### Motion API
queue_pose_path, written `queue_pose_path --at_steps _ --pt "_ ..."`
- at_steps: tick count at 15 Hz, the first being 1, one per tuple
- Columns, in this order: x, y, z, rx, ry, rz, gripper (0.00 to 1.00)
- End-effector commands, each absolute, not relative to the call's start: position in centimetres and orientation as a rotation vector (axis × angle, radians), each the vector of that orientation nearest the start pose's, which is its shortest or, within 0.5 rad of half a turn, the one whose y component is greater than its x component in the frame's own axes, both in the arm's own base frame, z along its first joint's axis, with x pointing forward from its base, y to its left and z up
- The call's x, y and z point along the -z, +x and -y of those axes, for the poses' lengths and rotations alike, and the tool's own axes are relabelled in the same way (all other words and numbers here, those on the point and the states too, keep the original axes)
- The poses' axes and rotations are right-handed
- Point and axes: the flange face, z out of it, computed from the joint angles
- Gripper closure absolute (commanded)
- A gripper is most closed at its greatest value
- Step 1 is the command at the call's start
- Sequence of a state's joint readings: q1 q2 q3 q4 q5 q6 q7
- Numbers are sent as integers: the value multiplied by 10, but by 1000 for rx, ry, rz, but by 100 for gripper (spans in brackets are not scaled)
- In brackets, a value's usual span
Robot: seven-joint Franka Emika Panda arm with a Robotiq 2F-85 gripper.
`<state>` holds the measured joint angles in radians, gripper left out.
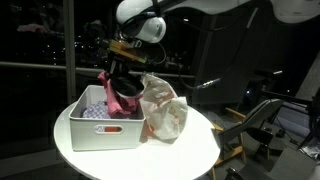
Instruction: Transfer the items from the plastic to the box
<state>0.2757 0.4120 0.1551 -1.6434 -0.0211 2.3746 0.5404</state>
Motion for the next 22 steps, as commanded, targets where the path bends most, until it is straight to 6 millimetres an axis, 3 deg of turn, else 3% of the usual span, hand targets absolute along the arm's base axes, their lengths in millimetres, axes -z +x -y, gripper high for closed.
queue_pose_path --at_steps 1,5,10,16,22 --pt "-401 653 -303 383 -2979 -108 62" --pt "-396 661 -300 334 -2988 -145 32" --pt "-423 654 -249 199 -3077 -353 0" --pt "-450 638 -183 73 -3119 -629 0" --pt "-446 634 -135 83 -3065 -862 0"
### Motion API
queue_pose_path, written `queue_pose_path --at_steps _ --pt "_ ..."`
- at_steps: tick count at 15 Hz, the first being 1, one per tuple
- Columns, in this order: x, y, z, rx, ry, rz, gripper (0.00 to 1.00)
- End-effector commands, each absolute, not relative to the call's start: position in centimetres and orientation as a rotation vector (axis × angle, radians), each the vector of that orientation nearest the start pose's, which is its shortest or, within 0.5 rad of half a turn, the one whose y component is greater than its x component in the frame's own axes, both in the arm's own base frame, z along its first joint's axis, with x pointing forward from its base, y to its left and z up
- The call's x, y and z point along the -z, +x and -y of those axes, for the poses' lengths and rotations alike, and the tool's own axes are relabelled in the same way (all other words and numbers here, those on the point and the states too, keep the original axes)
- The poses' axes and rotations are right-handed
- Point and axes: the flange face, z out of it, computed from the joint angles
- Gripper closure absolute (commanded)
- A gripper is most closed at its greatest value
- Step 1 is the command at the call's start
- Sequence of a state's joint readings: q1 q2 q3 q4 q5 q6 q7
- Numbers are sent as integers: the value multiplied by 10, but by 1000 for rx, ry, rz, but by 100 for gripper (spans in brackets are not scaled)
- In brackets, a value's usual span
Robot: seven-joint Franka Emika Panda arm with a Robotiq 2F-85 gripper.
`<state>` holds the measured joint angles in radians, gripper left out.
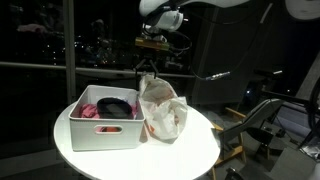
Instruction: Transfer the items from the plastic to the box
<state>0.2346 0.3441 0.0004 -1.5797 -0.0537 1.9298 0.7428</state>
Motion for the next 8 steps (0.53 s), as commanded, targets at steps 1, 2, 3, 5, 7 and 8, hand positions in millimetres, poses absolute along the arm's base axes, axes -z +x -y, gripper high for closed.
queue_pose_path --at_steps 1,2,3,5,7,8 --pt "-444 633 -130 85 -3059 -887 0" --pt "-443 633 -125 87 -3043 -912 0" --pt "-442 632 -121 73 -3038 -925 0" --pt "-433 641 -125 29 -3063 -886 0" --pt "-429 641 -124 22 -3065 -887 0" --pt "-428 641 -125 19 -3066 -885 0"
